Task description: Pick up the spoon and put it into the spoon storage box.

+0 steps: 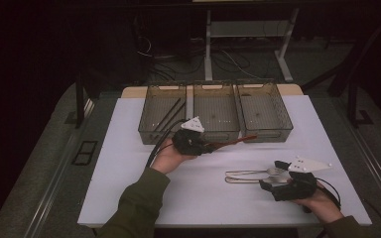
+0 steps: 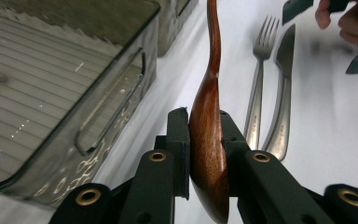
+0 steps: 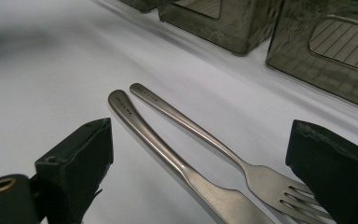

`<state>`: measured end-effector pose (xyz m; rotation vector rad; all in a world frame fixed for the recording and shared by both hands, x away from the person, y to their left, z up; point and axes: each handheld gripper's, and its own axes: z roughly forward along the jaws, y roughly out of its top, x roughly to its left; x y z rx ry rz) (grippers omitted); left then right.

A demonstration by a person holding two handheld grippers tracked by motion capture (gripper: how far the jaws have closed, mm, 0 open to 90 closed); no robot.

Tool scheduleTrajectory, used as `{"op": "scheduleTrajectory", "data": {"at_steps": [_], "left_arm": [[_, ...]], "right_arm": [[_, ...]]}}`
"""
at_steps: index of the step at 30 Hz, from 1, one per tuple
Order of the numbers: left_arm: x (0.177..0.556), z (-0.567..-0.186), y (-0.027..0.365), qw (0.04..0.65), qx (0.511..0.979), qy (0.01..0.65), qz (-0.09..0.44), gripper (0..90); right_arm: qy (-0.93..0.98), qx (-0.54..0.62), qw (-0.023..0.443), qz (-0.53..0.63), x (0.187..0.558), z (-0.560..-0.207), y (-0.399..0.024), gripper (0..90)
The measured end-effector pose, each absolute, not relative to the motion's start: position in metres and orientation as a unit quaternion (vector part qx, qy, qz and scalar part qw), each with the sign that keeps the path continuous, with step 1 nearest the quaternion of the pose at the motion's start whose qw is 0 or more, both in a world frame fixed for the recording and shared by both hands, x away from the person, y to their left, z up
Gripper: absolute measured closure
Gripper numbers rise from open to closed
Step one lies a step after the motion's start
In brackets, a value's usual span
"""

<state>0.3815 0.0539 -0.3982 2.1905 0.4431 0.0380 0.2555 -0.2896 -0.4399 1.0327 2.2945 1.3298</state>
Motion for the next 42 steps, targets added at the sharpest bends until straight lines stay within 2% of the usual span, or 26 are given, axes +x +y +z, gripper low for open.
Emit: {"op": "scheduleTrajectory", "data": {"at_steps": [23,42], "left_arm": [[0.405,-0.372,0.071,0.451,0.866,0.207,0.060,78.2],[0.450,-0.367,0.062,0.422,0.849,0.293,0.122,78.1]], "right_arm": [[0.797,0.362,0.148,0.460,0.257,-0.441,-0.290,6.9],[0.795,0.365,0.145,0.462,0.257,-0.440,-0.291,6.9]]}}
